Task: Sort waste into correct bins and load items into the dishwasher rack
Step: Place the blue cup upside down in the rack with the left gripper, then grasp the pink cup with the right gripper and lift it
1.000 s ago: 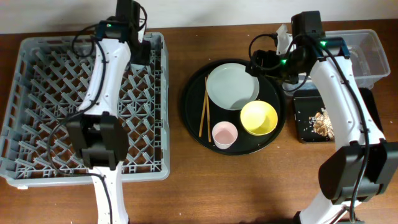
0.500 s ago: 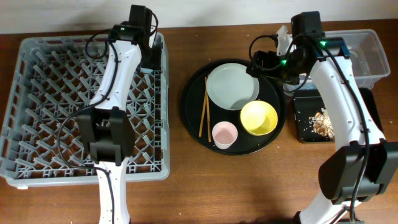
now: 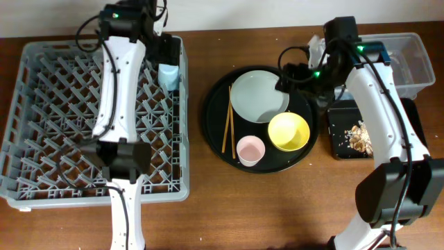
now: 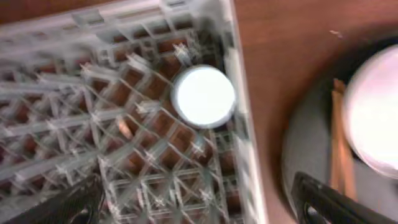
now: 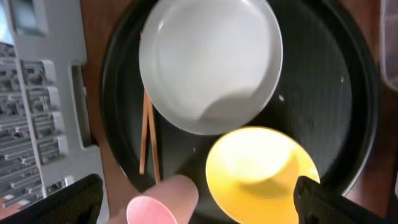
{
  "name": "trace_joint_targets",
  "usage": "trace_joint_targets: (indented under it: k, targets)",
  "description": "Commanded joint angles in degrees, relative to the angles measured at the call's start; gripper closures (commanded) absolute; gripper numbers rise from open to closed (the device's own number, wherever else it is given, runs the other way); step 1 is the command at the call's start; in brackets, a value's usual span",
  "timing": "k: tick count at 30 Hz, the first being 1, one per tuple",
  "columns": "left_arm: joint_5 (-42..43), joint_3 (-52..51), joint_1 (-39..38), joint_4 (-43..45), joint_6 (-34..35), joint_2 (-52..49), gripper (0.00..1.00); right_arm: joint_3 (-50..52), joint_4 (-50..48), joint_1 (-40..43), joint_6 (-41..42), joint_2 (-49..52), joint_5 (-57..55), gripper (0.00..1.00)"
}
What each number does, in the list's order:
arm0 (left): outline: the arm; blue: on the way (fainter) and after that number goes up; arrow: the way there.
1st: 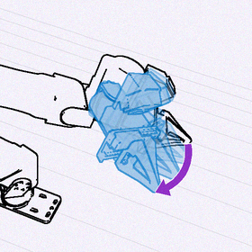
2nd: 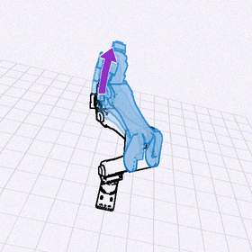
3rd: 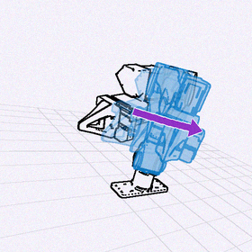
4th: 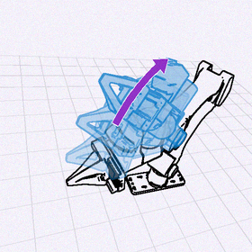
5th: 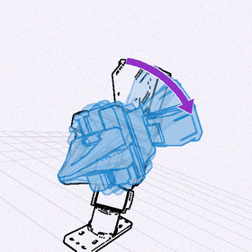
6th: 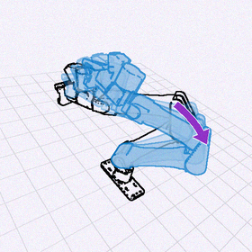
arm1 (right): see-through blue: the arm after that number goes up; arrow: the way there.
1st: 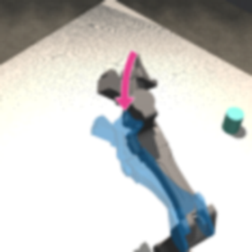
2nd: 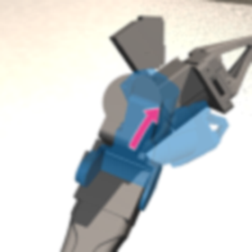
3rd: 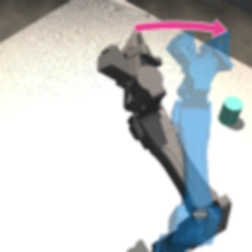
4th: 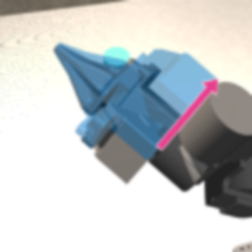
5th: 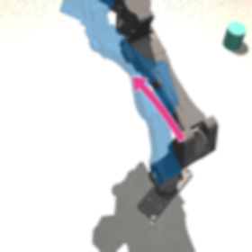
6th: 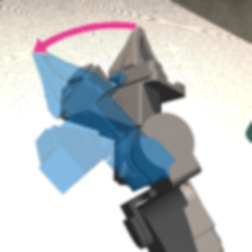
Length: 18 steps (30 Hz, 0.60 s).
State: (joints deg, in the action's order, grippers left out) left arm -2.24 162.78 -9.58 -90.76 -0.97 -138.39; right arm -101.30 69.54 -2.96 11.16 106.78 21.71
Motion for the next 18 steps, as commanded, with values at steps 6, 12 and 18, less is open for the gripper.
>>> trace_joint_targets:
  k: [6,12,18]
  targets:
    - [11.06,8.52,0.72,-5.95,2.95,2.78,0.08,7.74,7.23,-14.25,-5.53,-0.44,-6.49,0.3]
    - [11.06,8.48,2.75,-5.95,2.95,2.78,0.08,21.92,-4.79,-17.64,0.13,-0.44,-12.74,0.53]
    - [11.1,8.48,2.89,-5.95,2.97,2.78,0.08,22.12,-8.33,-17.64,0.31,-0.44,-11.43,0.96]
